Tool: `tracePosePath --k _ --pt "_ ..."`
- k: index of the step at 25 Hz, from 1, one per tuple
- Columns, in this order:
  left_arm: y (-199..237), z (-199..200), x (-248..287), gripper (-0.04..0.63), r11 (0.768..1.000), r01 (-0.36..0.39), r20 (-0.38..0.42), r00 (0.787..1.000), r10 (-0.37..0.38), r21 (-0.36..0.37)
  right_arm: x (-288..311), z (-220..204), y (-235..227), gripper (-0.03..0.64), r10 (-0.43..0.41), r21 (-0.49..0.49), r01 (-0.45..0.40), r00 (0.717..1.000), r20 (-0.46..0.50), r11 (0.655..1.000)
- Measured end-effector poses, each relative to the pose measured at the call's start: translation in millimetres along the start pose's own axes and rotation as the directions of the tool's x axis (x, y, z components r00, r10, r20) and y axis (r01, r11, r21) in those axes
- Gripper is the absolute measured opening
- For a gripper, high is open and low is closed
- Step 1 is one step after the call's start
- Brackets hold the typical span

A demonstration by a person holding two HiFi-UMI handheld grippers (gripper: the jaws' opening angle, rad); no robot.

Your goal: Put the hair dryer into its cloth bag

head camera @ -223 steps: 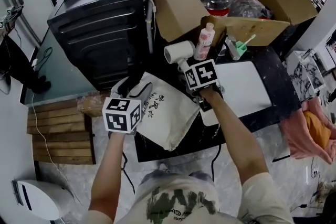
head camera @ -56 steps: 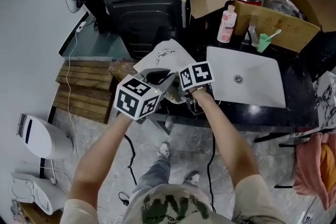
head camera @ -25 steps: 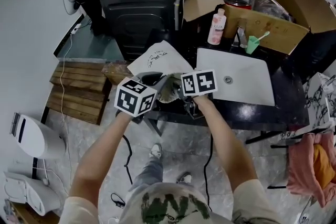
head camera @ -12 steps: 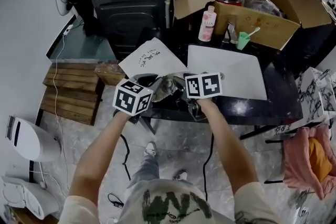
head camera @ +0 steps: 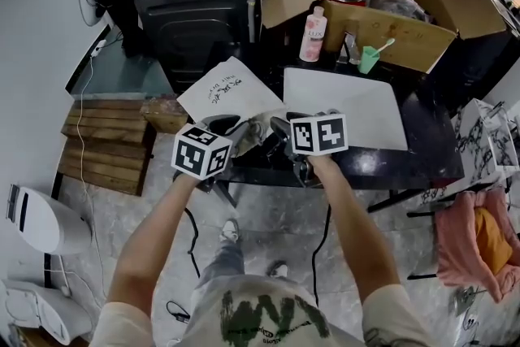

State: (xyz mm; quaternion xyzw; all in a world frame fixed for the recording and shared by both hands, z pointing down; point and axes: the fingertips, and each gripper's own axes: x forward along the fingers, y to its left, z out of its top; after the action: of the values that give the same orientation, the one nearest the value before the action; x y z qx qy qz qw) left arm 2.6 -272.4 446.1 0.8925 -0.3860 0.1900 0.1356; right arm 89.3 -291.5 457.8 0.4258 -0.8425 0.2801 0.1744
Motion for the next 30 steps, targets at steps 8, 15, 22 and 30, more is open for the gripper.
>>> tracePosePath --k 8,15,22,30 --pt "0.3 17.7 -5.5 0.117 0.999 0.000 0.060 0.998 0.002 -0.036 -9.6 7.5 0.0 0.186 -0.016 -0.007 0.016 0.999 0.029 1.000" --pt "7.1 46.6 -17.9 0.117 0.997 -0.047 0.146 0.988 0.056 -0.065 -30.2 27.0 -0.3 0.131 -0.069 -0.064 0.076 0.992 0.104 0.995" --pt "7.8 67.8 -29.8 0.097 0.994 -0.088 0.151 0.984 0.098 -0.069 -63.4 46.6 4.1 0.063 -0.115 -0.142 0.146 0.972 0.207 0.979" --pt "-1.6 71.7 -41.7 0.051 0.981 -0.190 0.202 0.960 0.196 -0.045 -89.4 53.7 6.5 0.000 -0.137 -0.160 0.190 0.946 0.295 0.969"
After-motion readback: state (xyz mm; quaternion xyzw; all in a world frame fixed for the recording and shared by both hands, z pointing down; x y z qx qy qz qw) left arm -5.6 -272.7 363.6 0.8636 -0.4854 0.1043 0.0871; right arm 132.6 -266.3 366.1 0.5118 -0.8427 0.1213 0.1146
